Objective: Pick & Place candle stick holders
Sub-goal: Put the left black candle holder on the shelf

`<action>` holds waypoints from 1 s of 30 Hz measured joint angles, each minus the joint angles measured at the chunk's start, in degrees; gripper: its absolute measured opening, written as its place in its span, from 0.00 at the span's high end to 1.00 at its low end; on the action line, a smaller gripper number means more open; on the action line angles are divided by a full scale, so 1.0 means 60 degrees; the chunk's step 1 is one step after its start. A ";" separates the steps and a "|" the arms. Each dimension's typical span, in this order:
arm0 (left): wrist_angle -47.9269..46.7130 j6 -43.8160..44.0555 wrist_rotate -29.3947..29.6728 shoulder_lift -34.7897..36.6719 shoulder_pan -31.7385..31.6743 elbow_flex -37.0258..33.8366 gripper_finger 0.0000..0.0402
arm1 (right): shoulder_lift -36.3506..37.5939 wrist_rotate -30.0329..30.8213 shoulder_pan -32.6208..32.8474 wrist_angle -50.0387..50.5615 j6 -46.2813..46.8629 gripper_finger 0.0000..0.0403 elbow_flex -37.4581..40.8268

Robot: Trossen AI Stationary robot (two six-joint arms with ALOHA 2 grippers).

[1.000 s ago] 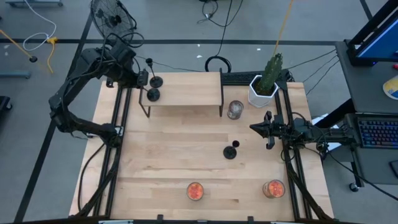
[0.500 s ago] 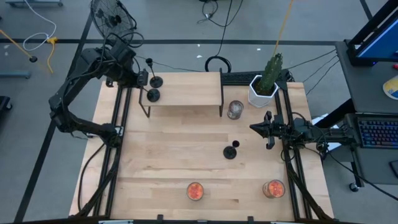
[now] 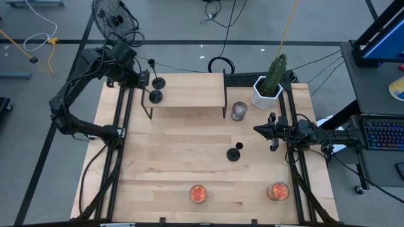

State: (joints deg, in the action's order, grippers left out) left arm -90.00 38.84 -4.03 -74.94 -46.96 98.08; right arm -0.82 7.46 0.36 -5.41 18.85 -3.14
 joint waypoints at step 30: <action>0.0172 -0.0260 0.0184 0.0000 -0.0251 0.0619 0.86 | 0.0000 0.0000 0.0000 0.0000 -0.0002 1.00 0.0000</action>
State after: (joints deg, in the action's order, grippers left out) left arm -88.97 37.28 -2.93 -74.94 -48.47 101.80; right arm -0.81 7.46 0.36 -5.41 18.84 -3.14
